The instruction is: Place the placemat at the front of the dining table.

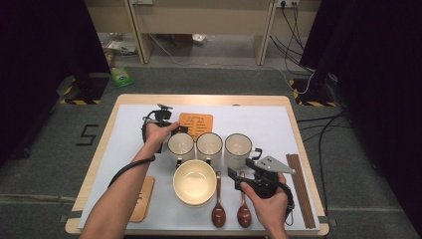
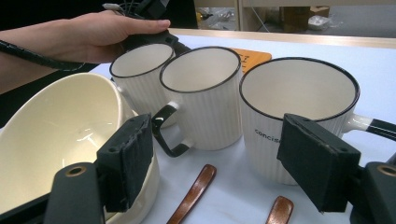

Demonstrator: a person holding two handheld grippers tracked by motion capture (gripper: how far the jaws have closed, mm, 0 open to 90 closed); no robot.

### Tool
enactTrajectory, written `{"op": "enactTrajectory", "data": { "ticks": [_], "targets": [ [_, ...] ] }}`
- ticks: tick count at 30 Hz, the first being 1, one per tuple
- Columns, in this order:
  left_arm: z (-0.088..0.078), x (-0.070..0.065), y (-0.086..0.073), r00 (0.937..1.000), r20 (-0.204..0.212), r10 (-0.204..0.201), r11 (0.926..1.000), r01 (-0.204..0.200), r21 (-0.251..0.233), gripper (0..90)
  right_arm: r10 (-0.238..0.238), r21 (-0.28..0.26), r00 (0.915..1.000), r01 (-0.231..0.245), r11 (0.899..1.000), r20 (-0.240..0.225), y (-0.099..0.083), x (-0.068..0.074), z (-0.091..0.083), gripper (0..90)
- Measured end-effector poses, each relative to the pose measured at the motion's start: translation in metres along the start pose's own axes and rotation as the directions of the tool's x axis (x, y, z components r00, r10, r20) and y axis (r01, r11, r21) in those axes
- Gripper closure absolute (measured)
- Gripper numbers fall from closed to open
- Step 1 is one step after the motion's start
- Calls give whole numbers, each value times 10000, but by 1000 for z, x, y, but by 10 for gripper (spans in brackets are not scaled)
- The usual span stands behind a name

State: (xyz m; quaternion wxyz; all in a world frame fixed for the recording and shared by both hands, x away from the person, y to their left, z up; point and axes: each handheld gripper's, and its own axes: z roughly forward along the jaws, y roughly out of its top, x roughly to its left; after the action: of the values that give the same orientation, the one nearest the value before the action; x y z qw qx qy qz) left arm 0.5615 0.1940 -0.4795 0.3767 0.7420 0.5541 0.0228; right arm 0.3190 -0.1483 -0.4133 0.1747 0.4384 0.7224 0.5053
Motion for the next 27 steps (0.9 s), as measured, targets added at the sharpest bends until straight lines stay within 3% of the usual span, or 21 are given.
{"op": "enactTrajectory", "data": {
  "ticks": [14, 27],
  "targets": [
    [-23, -1, 5, 9984, -506, 256, 9974, -289, -658, 251, -38, 67, 9999, 37, 10000, 95, -1, 0, 1, 265],
    [-46, -14, 4, 9975, -462, 538, 9888, -596, -1366, 227, -69, 124, 9998, 67, 9999, 168, -3, 0, 4, 265]
  ]
}}
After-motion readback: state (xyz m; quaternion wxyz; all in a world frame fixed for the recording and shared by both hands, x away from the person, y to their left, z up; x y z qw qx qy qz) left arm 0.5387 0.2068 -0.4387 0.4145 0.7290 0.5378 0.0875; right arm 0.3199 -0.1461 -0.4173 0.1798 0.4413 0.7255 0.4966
